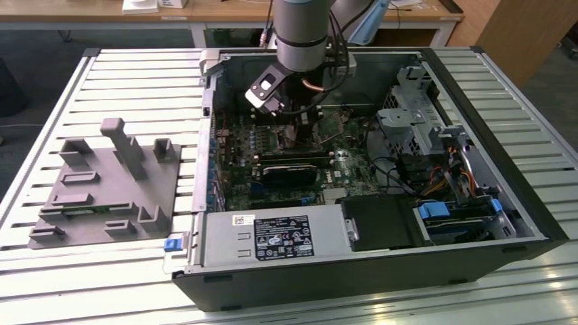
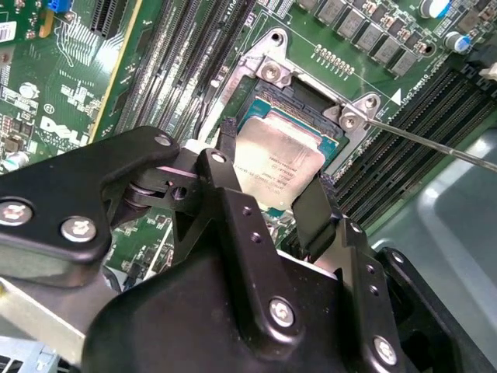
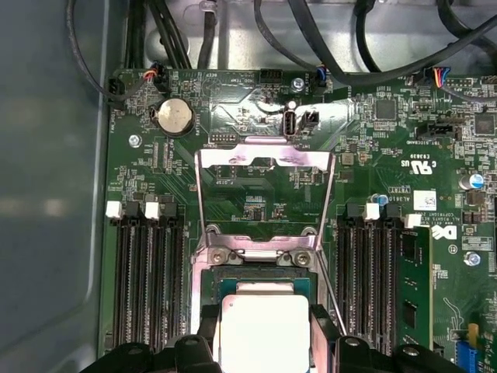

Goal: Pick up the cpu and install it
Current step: 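Place the cpu into insertion slot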

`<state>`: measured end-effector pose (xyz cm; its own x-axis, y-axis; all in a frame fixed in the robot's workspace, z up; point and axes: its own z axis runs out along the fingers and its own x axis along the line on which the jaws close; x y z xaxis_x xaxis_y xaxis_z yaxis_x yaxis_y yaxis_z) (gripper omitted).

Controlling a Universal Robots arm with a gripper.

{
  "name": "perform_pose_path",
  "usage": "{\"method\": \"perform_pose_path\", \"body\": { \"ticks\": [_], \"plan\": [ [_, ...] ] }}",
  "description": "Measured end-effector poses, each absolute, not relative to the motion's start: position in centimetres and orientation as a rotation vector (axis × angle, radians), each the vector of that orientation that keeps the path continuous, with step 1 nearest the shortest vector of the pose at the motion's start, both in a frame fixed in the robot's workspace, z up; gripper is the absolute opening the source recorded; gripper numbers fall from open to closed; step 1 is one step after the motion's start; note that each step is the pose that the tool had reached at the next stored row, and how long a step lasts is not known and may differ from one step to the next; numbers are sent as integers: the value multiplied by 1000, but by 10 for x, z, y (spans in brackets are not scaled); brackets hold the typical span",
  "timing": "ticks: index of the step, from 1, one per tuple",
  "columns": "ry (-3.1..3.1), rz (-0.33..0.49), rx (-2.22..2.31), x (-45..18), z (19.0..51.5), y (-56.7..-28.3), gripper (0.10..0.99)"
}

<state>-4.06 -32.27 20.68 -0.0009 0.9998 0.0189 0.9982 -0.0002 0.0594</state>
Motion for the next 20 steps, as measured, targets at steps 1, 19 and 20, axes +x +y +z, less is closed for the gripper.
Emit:
{"method": "perform_pose_path", "body": {
  "ticks": [1,19,20],
  "plan": [
    [2201,86,2200,-41,206,-323,541],
    [2199,85,2200,-41,199,-323,541],
    [2199,85,2200,-41,199,-323,541]
  ]
}}
